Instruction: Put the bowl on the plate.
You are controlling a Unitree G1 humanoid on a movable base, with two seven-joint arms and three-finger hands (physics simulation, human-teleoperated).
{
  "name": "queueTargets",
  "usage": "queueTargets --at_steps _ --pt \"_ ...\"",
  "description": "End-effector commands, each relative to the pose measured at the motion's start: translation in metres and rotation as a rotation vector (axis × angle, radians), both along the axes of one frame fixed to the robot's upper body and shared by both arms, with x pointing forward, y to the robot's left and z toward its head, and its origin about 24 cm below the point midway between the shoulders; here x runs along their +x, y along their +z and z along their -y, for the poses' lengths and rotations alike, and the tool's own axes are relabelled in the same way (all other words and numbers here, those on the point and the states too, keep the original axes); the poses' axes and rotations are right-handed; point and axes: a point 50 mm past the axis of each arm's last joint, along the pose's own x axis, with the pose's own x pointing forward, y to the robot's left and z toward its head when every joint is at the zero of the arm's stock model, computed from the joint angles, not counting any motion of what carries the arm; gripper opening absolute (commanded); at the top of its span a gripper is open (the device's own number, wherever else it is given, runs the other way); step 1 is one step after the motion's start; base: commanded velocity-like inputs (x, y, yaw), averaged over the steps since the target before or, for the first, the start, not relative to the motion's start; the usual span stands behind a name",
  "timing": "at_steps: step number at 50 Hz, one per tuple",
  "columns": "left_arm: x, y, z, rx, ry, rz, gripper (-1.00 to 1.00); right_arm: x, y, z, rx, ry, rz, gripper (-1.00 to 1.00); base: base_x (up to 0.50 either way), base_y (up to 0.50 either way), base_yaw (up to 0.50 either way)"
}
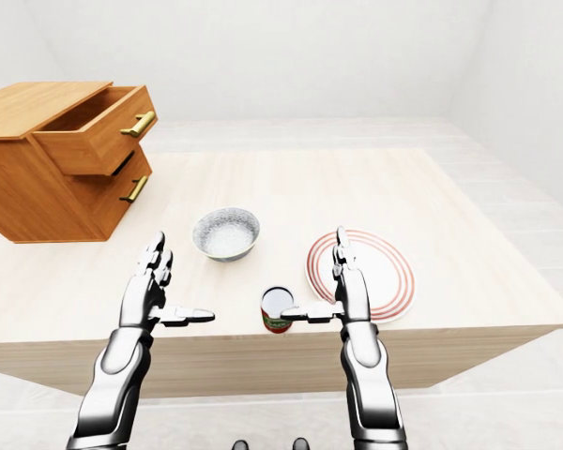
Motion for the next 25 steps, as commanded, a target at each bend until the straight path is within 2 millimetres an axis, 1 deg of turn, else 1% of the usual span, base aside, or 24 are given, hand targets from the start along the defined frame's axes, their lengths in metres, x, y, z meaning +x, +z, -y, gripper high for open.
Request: queueTargets --at_steps 1,12,25 --pt "0.001 0.0051 -0.0004 0.011 0.0 0.012 1.0 0.0013 0.0016 -0.0001 -0.001 -0.001 0.001 1.0 0.0 -0.14 0.0" --pt "0.0027 0.013 -0.002 0.018 0.004 0.045 1.0 0.003 0.0071 0.0 -0.005 0.003 0.023 1.0 0.0 -0.14 0.0" --pt "0.0028 0.0123 -0.0004 0.028 -0.003 0.041 1.0 0.002 0.0079 0.0 -0.009 0.003 0.027 1.0 0.0 -0.09 0.0"
